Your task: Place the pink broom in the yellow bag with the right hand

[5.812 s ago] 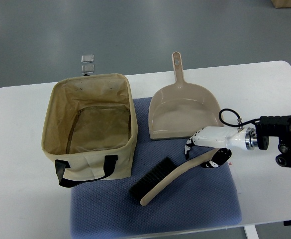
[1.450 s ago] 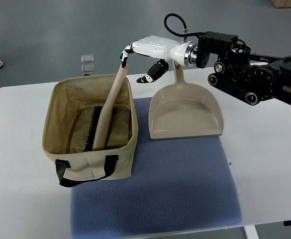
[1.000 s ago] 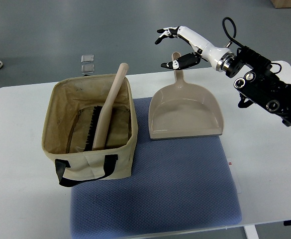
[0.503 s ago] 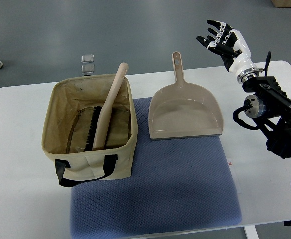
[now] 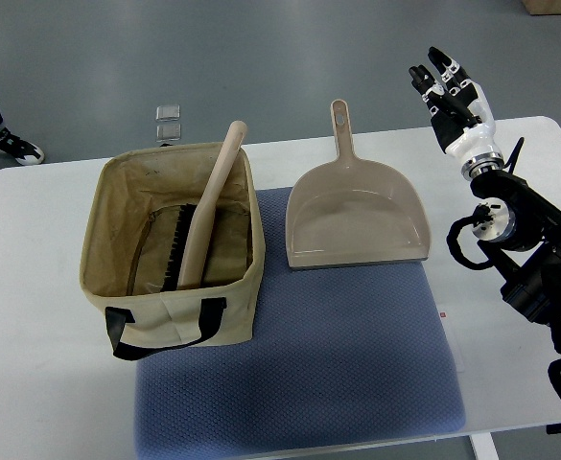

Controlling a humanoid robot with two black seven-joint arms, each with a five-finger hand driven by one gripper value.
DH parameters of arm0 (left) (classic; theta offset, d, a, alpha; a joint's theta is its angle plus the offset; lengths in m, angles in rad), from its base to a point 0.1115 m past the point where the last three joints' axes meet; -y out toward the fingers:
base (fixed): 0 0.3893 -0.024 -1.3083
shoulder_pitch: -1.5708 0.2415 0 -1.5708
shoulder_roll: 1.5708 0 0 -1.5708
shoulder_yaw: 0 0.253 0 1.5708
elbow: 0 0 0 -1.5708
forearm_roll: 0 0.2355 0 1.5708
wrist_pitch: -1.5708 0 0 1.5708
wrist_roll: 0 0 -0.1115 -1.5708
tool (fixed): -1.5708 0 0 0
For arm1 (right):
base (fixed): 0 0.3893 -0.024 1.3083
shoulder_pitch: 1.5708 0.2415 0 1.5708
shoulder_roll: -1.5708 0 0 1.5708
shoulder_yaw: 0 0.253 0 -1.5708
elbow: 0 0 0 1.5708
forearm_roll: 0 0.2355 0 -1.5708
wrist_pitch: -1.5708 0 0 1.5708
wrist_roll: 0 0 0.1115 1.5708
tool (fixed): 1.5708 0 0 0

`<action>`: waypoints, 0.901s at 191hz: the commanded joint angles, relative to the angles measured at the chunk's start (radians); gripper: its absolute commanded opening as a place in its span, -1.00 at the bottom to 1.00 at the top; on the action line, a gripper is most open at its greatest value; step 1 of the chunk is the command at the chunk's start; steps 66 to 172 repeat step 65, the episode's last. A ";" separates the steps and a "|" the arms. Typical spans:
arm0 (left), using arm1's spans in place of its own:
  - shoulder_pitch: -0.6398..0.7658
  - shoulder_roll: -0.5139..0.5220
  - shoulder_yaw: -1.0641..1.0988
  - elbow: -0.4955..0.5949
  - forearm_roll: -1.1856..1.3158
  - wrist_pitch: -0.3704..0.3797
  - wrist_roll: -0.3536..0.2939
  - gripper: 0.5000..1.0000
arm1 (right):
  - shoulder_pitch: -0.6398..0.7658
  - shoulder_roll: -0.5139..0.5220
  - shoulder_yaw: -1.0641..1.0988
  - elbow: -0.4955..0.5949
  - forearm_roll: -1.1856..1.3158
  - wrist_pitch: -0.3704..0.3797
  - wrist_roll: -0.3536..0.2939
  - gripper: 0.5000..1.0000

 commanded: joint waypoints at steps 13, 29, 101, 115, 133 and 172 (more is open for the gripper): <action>-0.002 0.000 0.002 0.003 0.000 0.001 0.000 1.00 | -0.016 0.000 0.008 -0.003 0.001 0.004 0.000 0.72; -0.002 0.000 0.002 -0.002 0.000 0.001 0.000 1.00 | -0.022 0.000 0.009 -0.003 0.001 0.003 0.000 0.71; -0.007 0.000 0.013 0.008 0.000 0.000 0.000 1.00 | -0.031 0.020 0.012 -0.003 0.001 -0.002 0.038 0.72; -0.007 0.000 0.013 0.008 0.000 0.000 0.000 1.00 | -0.031 0.020 0.012 -0.003 0.001 -0.002 0.038 0.72; -0.007 0.000 0.013 0.008 0.000 0.000 0.000 1.00 | -0.031 0.020 0.012 -0.003 0.001 -0.002 0.038 0.72; -0.007 0.000 0.013 0.008 0.000 0.000 0.000 1.00 | -0.031 0.020 0.012 -0.003 0.001 -0.002 0.038 0.72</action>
